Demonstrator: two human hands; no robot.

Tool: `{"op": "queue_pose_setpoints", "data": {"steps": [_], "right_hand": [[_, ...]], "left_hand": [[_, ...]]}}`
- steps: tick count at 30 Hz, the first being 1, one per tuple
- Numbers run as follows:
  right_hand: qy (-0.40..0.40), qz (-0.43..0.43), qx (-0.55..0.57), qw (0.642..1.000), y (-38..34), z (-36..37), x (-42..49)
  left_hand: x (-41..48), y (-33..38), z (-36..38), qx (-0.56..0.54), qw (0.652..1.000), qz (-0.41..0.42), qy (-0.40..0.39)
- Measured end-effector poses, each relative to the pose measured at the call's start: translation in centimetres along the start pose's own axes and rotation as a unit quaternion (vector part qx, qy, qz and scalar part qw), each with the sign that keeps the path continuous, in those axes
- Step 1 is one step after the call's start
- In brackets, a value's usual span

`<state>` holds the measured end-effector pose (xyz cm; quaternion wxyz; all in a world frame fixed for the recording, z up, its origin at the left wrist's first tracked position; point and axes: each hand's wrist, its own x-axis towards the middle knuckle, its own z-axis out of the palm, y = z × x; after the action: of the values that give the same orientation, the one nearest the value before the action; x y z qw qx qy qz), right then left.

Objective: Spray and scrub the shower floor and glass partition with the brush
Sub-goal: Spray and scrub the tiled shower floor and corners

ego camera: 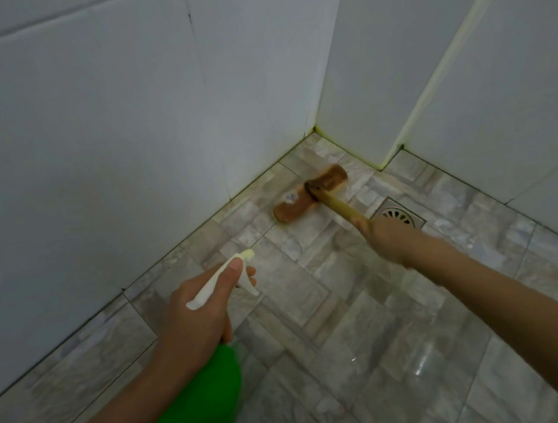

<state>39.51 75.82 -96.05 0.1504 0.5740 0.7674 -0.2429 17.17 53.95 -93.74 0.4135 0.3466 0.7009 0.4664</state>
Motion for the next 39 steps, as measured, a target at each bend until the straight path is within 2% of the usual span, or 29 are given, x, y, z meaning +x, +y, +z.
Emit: {"op": "queue_pose_setpoints", "data": {"steps": [2, 4, 8, 10, 14, 17, 24, 26, 29, 31, 33, 37, 39], "right_hand": [[-0.032, 0.006, -0.034, 0.999, 1.1, 0.6, -3.5], [-0.030, -0.009, -0.037, 0.999, -0.6, 0.8, -4.6], [-0.018, -0.074, -0.025, 0.997, -8.0, 2.5, -0.3], [-0.016, -0.118, -0.041, 0.992, -9.6, 3.8, 1.1], [-0.018, -0.106, -0.065, 0.992, -4.0, 5.1, -3.6], [-0.032, -0.062, -0.067, 0.995, -1.3, 5.2, -7.7], [-0.008, -0.163, -0.058, 0.985, -12.3, 6.6, -2.0], [-0.015, -0.156, -0.074, 0.985, -10.6, 7.7, -3.9], [-0.035, -0.096, -0.102, 0.989, -5.3, 8.0, -11.2], [-0.047, -0.073, -0.144, 0.986, -4.5, 7.8, -13.5], [-0.041, -0.110, -0.181, 0.977, -7.5, 8.4, -12.2], [-0.019, -0.193, -0.098, 0.976, -15.7, 11.0, -6.3], [-0.025, -0.200, -0.088, 0.975, -15.3, 11.4, -6.3]], "left_hand": [[-0.5, 0.0, -0.7, -0.005, 1.000, -0.001, 0.003], [-0.9, 0.0, -1.3, 0.004, 1.000, -0.008, 0.004], [-1.7, -0.1, -2.1, -0.005, 1.000, -0.015, 0.008], [-2.3, -0.2, -2.3, -0.006, 1.000, -0.012, 0.013], [-3.1, 0.0, -3.0, -0.026, 0.999, 0.006, 0.036], [-4.0, -0.1, -4.5, -0.022, 0.999, 0.007, 0.045], [-5.8, -0.8, -6.3, -0.012, 0.998, -0.003, 0.060], [-6.6, -1.3, -6.8, -0.007, 0.998, -0.004, 0.068], [-8.1, -1.8, -7.8, -0.015, 0.997, -0.003, 0.079], [-8.9, -2.2, -8.6, -0.015, 0.996, -0.011, 0.092], [-9.7, -2.6, -9.1, -0.014, 0.995, -0.017, 0.096], [-10.1, -2.7, -8.6, -0.024, 0.995, -0.016, 0.096], [-10.1, -2.7, -8.4, -0.012, 0.995, -0.019, 0.094]]}}
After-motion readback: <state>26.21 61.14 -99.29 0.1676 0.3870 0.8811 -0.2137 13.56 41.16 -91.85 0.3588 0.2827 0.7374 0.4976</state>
